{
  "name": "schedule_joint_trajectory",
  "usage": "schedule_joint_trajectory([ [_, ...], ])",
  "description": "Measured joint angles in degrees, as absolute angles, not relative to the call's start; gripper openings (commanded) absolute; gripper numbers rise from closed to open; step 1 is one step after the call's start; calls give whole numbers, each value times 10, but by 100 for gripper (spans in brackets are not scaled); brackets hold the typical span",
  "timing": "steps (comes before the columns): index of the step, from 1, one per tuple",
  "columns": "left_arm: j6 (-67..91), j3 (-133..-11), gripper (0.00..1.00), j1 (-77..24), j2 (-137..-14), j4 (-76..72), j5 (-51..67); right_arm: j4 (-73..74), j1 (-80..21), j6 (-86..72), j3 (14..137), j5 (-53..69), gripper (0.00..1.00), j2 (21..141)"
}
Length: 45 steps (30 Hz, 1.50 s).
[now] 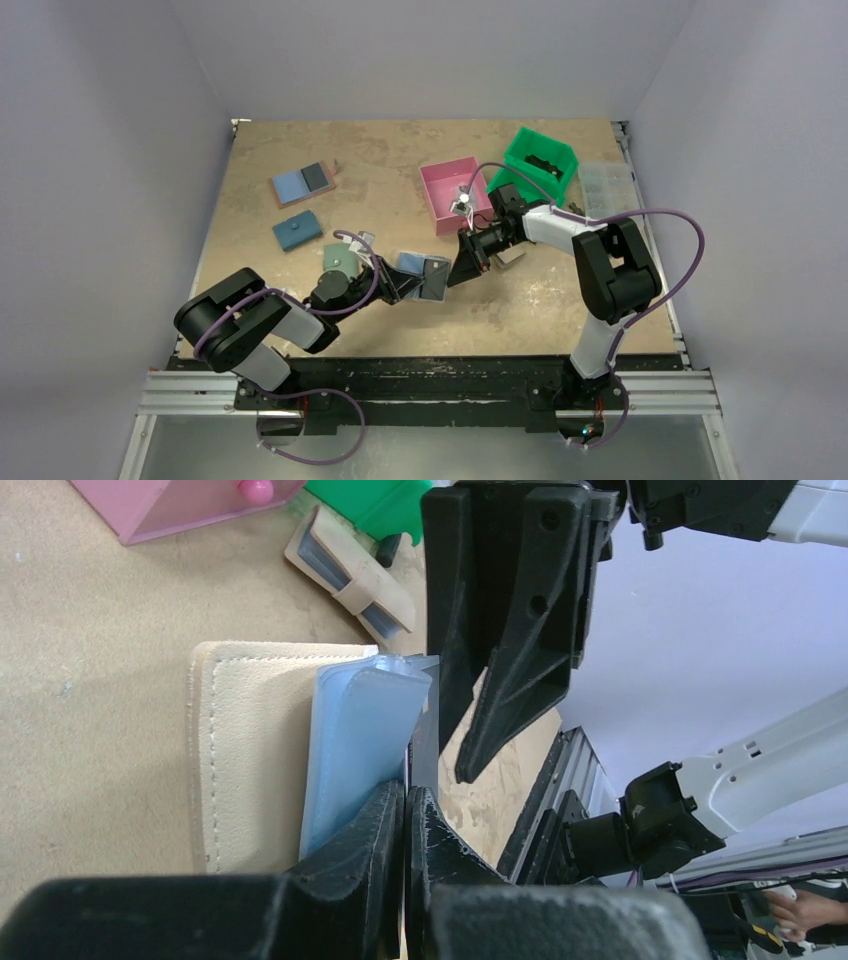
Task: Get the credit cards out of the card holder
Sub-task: Remove the credit card from the card holder.
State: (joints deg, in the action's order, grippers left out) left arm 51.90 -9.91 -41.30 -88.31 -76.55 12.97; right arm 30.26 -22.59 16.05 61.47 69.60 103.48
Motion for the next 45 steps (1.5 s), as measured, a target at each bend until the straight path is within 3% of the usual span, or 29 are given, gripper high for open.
schedule_joint_trajectory([
  [11, 502, -114, 0, -416, -879, -703, 110, 322, -226, 172, 615, 704, 45, 1035],
  [26, 505, -124, 0, -427, -888, -738, 126, 294, -225, 136, 614, 681, 55, 1035],
  [32, 510, -124, 0, -430, -890, -758, 139, 287, -225, 136, 614, 688, 47, 1035],
  [40, 500, -130, 0, -431, -882, -735, 130, 305, -214, 165, 614, 681, 22, 1035],
  [43, 489, -137, 0, -431, -870, -700, 118, 316, -211, 177, 614, 681, 22, 1035],
  [45, 482, -142, 0, -431, -862, -674, 108, 324, -210, 183, 614, 682, 29, 1035],
])
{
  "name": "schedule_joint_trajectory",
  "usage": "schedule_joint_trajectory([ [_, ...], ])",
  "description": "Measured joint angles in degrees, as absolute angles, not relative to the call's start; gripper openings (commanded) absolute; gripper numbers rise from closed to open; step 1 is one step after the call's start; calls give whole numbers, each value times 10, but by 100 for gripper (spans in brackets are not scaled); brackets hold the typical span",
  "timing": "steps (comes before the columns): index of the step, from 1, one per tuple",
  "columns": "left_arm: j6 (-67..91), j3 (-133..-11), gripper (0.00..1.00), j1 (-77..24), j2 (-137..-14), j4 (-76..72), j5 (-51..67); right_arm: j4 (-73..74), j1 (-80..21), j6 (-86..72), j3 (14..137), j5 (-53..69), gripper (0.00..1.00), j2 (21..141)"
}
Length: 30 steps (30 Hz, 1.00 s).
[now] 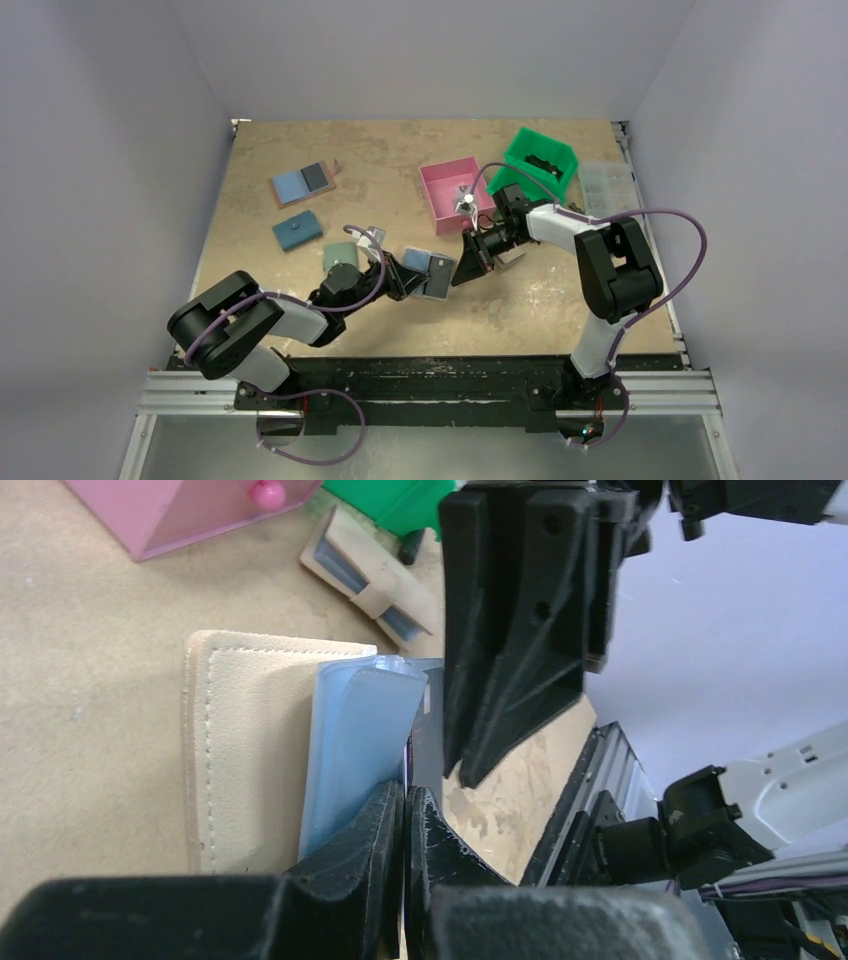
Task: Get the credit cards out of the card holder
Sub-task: Remove the credit card from the card holder.
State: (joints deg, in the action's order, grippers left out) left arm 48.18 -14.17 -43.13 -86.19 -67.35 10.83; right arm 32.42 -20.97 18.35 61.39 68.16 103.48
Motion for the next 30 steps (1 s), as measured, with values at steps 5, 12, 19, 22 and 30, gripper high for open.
schedule_joint_trajectory([
  [5, 474, -147, 0, -432, -852, -640, 89, 339, -211, 197, 616, 696, 50, 1035],
  [12, 494, -131, 0, -433, -846, -653, 79, 370, -216, 240, 629, 706, 53, 1035],
  [19, 536, -103, 0, -431, -849, -706, 86, 420, -220, 308, 641, 726, 51, 1034],
  [22, 544, -103, 0, -431, -855, -719, 88, 433, -219, 323, 642, 728, 51, 1034],
  [30, 550, -99, 0, -431, -860, -728, 88, 452, -219, 348, 642, 735, 50, 1033],
])
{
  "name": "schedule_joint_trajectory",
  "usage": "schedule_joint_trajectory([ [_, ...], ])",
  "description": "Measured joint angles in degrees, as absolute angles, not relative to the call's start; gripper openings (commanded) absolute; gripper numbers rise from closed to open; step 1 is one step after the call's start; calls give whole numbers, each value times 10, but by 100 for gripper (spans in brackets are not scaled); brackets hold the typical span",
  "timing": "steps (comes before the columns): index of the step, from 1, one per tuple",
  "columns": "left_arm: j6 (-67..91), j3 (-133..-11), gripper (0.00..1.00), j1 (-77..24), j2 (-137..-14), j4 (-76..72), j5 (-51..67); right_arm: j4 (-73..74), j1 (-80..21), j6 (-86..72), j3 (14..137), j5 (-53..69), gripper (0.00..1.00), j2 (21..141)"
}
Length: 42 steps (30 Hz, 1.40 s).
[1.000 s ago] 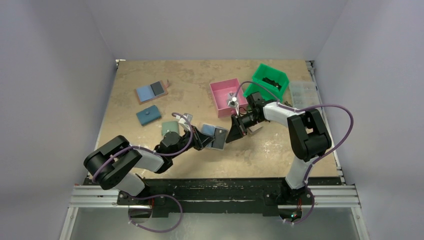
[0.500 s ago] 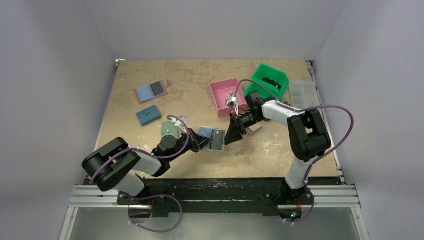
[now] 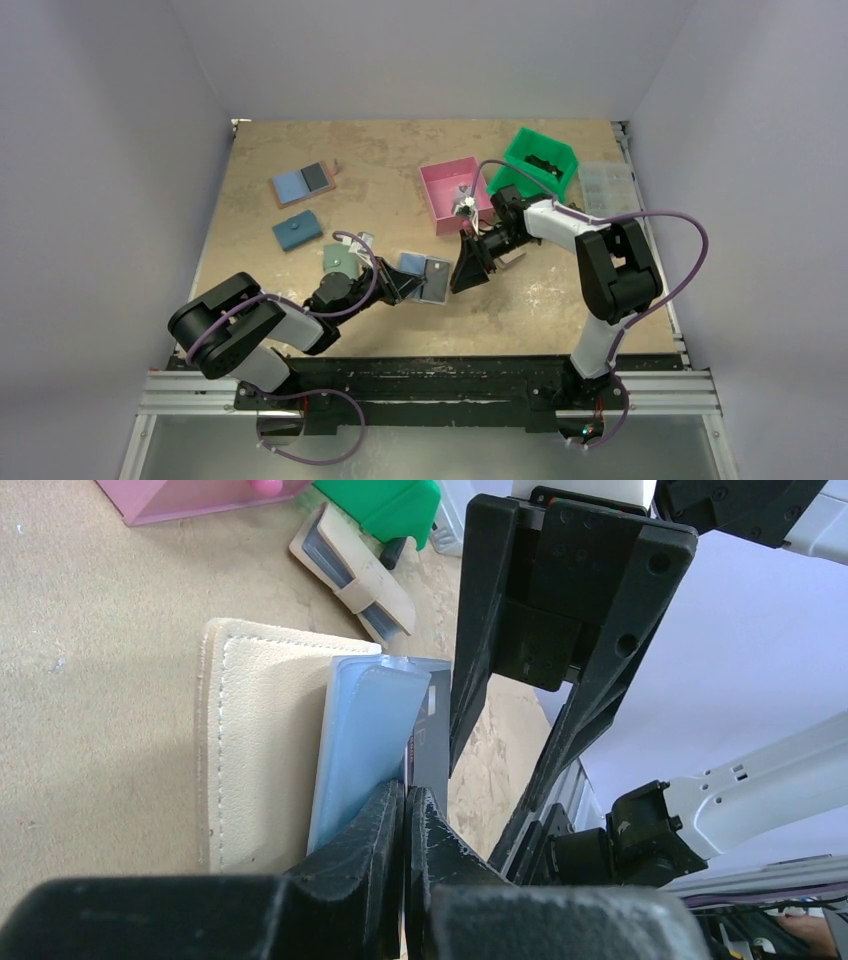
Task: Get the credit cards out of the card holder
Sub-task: Remove the credit card from the card holder.
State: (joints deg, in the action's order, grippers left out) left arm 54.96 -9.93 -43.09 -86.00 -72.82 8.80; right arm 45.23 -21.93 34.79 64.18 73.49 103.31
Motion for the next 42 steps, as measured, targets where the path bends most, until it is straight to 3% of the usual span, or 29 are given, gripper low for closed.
schedule_joint_trajectory([
  [15, 552, -79, 0, -421, -839, -715, 70, 541, -222, 469, 676, 751, 50, 1011],
  [42, 566, -79, 0, -420, -855, -771, 97, 446, -229, 338, 661, 753, 51, 1031],
])
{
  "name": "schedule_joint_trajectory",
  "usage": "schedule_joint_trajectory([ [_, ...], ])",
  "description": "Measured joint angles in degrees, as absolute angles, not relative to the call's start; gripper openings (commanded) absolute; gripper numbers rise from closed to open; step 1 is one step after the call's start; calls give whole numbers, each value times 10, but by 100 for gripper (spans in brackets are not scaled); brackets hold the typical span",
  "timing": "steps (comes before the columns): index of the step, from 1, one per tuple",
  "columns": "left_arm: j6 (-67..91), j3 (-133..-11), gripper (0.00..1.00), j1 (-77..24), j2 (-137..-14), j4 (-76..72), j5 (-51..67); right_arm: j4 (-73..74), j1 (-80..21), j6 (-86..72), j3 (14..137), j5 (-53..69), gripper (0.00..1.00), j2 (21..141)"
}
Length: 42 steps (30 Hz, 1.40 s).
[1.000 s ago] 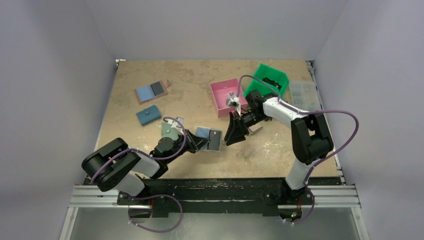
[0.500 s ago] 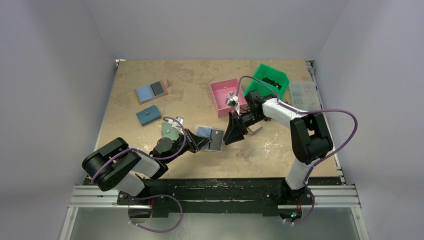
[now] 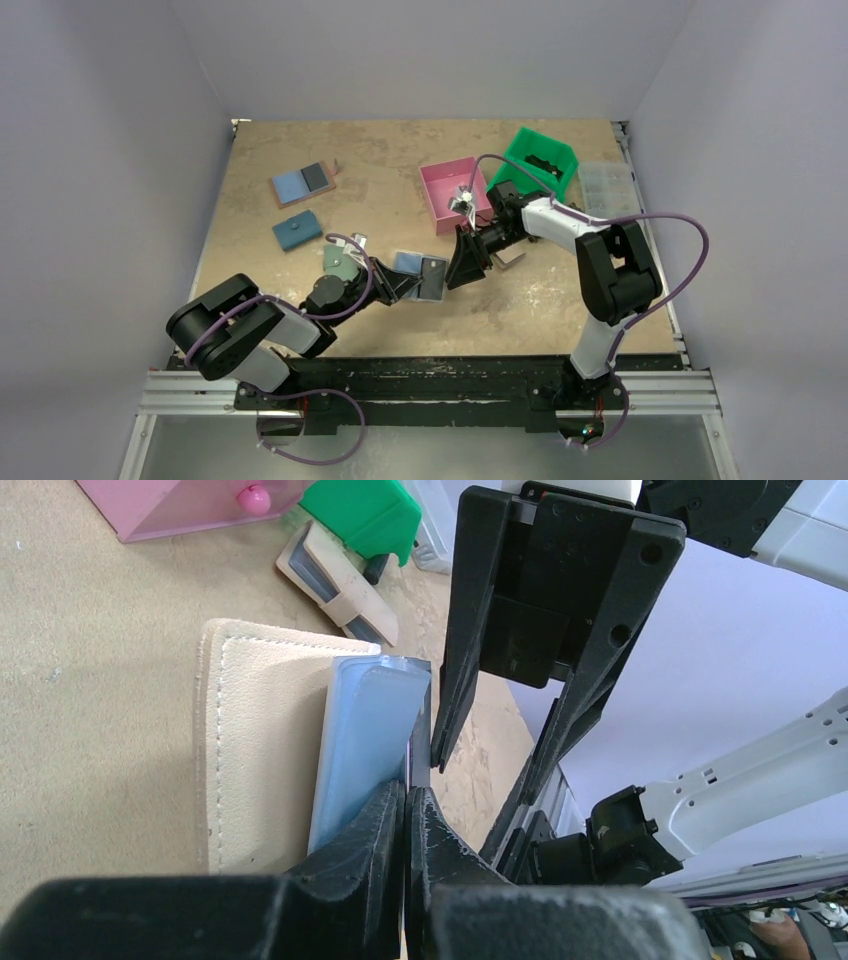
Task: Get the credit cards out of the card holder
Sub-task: Remove the credit card from the card holder.
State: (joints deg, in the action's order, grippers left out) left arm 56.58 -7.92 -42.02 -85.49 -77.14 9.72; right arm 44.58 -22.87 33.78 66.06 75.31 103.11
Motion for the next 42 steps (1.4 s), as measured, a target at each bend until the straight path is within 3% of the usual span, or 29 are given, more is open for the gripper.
schedule_joint_trajectory([
  [42, 570, -96, 0, -420, -877, -804, 113, 383, -229, 244, 645, 746, 56, 1031],
])
